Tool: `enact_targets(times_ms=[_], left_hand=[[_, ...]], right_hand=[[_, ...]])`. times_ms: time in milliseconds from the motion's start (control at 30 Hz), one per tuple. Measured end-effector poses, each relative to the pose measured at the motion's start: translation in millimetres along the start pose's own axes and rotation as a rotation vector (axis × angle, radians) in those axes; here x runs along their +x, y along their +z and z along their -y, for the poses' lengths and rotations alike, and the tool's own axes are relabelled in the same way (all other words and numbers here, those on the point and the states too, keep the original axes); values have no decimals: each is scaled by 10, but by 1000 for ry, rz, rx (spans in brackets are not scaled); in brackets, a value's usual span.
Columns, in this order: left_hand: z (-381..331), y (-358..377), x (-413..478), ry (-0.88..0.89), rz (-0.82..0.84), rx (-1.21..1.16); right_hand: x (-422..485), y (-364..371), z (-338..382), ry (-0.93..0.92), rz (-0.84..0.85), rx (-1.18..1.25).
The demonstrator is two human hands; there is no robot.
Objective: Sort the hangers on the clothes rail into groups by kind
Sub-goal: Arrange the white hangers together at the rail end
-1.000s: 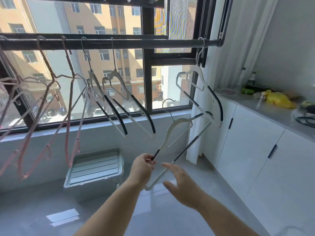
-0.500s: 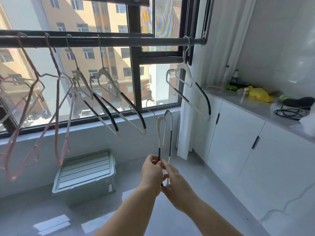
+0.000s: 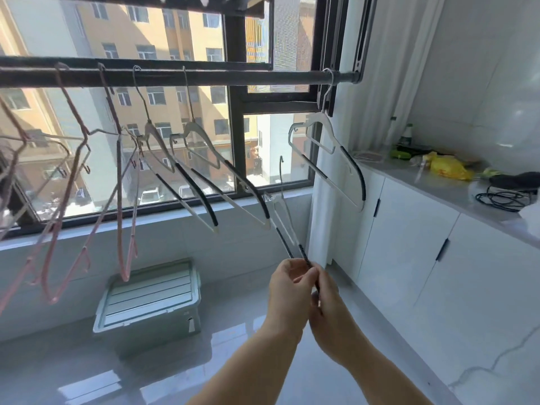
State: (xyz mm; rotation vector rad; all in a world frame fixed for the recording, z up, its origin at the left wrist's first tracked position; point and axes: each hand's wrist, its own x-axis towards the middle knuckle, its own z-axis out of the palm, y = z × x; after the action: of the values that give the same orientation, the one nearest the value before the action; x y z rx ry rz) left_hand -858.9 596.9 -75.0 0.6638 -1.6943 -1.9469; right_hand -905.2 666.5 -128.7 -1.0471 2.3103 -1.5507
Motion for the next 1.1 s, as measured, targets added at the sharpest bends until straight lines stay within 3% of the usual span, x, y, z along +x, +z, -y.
enact_targets(times_ms=[267,600,1100], left_hand=[[-169,205,-87,245,179,189],[-922,269,74,534,204,238],[-1042,58,457,433,13,204]], right_hand=[[91,-424,397,-104,-140,167],[579,-816,1171,-321,-85,239],[1121,-452,1253,-226,24,398]])
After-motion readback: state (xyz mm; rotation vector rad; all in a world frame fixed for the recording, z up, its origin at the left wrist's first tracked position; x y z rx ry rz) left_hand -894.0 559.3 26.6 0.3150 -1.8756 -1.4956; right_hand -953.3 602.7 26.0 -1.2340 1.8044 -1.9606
